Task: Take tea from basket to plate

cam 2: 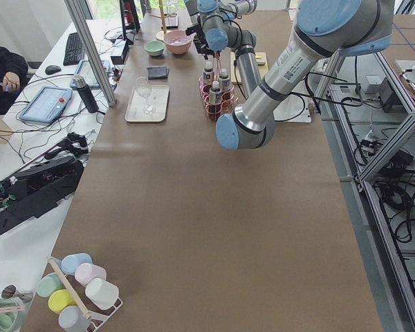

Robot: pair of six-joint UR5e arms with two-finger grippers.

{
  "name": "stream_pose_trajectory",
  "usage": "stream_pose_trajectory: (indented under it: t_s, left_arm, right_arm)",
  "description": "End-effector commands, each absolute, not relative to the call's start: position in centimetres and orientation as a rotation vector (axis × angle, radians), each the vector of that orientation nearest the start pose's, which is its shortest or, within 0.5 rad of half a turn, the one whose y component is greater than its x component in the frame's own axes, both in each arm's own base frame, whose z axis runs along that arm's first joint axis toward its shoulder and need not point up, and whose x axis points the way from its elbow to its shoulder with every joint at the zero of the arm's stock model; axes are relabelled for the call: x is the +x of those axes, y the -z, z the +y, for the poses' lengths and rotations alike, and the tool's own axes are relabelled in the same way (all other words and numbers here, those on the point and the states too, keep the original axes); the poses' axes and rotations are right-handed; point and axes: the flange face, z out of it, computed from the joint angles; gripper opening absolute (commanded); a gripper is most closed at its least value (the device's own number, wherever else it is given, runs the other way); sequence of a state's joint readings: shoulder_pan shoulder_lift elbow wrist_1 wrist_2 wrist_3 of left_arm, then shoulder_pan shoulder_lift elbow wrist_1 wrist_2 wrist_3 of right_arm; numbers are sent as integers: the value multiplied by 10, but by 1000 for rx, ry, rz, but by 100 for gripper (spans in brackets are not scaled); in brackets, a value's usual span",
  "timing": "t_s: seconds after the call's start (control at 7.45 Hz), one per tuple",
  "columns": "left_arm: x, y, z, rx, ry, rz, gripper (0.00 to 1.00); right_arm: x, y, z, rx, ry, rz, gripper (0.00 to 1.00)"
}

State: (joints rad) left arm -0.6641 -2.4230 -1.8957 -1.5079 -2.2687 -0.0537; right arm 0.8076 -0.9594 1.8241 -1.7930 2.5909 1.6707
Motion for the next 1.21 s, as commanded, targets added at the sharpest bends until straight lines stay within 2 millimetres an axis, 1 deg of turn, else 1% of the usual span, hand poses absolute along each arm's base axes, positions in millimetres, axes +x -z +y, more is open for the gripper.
stream_pose_trajectory:
  t_s: [0.0, 0.13, 0.27, 0.54, 0.67, 0.81, 0.94, 1.07]
  left_arm:
    - [414, -21, -413, 703, -1122, 1108, 0]
    - [413, -20, -413, 707, -1122, 1110, 0]
    - [413, -20, -413, 709, -1122, 1111, 0]
    - [415, -23, -414, 718, -1121, 1116, 0]
    - [415, -23, -414, 718, -1121, 1116, 0]
    - [415, -23, -413, 717, -1123, 1116, 0]
    - [414, -22, -412, 721, -1122, 1118, 0]
    - [415, -23, -413, 719, -1122, 1118, 0]
  right_arm:
    - [-393, -187, -479, -714, -514, -886, 91]
    - [-398, -186, -486, -697, -561, -895, 91]
    - [-407, -192, -494, -706, -592, -917, 91]
    - [-423, -196, -499, -707, -617, -944, 91]
    - [-429, -193, -495, -704, -616, -941, 77]
    - [-431, -191, -492, -705, -607, -944, 48]
    - [-430, -189, -490, -712, -603, -948, 11]
    - [-427, -187, -488, -727, -593, -951, 0]
